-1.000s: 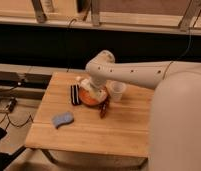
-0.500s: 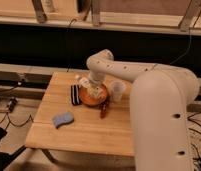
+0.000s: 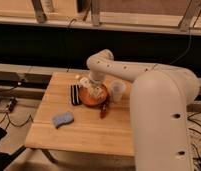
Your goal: Place the bottle in the ceramic bowl
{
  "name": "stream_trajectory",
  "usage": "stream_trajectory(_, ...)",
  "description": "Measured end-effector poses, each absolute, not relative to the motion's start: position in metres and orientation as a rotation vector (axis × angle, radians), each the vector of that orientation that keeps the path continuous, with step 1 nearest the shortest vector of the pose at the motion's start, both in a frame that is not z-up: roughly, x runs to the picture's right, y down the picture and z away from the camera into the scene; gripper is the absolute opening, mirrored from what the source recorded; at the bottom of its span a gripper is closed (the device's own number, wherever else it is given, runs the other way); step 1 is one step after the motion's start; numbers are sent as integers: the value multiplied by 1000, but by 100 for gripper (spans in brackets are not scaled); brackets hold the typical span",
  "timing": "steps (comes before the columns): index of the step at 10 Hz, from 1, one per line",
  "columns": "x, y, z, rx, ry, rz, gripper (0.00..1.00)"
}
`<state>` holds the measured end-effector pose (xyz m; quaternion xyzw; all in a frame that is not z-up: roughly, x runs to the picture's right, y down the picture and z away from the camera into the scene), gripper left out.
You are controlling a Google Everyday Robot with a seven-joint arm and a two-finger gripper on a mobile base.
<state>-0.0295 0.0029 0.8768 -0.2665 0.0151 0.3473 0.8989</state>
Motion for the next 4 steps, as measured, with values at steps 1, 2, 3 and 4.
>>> stream_trajectory(1, -29, 3, 877, -552, 32, 719, 77)
stream_trajectory(2, -29, 3, 877, -552, 32, 719, 80)
stream_trajectory(3, -29, 3, 877, -552, 32, 720, 80)
stream_trajectory(4, -28, 3, 877, -552, 32, 720, 80)
